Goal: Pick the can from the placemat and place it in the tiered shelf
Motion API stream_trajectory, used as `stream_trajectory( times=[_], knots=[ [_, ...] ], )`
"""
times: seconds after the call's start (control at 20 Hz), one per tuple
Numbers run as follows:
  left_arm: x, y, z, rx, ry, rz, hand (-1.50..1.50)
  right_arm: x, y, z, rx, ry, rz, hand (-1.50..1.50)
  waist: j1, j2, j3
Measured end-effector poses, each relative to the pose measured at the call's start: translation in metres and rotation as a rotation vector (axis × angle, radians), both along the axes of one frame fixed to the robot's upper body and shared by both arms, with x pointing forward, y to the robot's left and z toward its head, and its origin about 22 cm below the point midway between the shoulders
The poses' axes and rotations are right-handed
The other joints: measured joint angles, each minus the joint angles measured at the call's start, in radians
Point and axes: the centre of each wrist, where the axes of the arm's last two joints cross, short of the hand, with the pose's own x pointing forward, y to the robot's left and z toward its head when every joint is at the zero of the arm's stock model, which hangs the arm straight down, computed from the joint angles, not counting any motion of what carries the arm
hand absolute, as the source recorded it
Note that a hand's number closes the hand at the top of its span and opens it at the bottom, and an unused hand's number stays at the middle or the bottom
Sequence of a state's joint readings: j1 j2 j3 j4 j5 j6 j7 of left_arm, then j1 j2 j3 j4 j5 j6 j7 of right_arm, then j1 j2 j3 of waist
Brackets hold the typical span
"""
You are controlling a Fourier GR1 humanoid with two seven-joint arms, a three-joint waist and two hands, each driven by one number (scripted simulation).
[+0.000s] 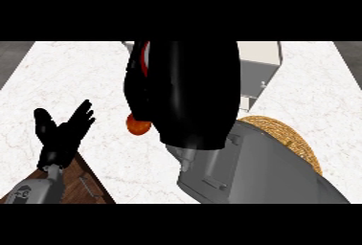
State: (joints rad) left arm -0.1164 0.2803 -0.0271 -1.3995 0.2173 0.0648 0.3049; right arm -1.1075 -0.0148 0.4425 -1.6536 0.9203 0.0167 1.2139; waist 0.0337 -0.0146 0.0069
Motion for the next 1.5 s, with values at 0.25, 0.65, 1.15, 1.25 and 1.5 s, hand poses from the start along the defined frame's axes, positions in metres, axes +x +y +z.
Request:
stream_trajectory(
  times=[0.25, 0.65, 1.15, 1.25, 1.5],
  knots=[
    [-0.003, 0.001, 0.000, 0.011, -0.003, 0.010, 0.00, 0.022, 0.001, 0.046, 0.040, -0.017, -0.049, 1.50, -0.007, 0.003, 0.002],
    [-0.005, 0.002, 0.002, 0.013, -0.015, 0.019, 0.00, 0.064, -0.004, 0.086, 0.042, 0.053, -0.101, 1.50, -0.012, 0.009, 0.002],
    [-0.007, 0.002, 0.001, 0.013, -0.035, 0.022, 0.00, 0.114, -0.019, 0.079, -0.030, 0.170, -0.141, 1.50, -0.014, 0.013, 0.005],
    [-0.008, 0.003, 0.002, 0.014, -0.026, 0.018, 0.00, 0.122, -0.025, 0.077, -0.034, 0.177, -0.158, 1.50, -0.014, 0.014, 0.004],
    [-0.007, 0.003, 0.001, 0.008, -0.036, 0.014, 0.00, 0.141, -0.035, 0.070, -0.043, 0.182, -0.172, 1.50, -0.012, 0.015, 0.005]
  ],
)
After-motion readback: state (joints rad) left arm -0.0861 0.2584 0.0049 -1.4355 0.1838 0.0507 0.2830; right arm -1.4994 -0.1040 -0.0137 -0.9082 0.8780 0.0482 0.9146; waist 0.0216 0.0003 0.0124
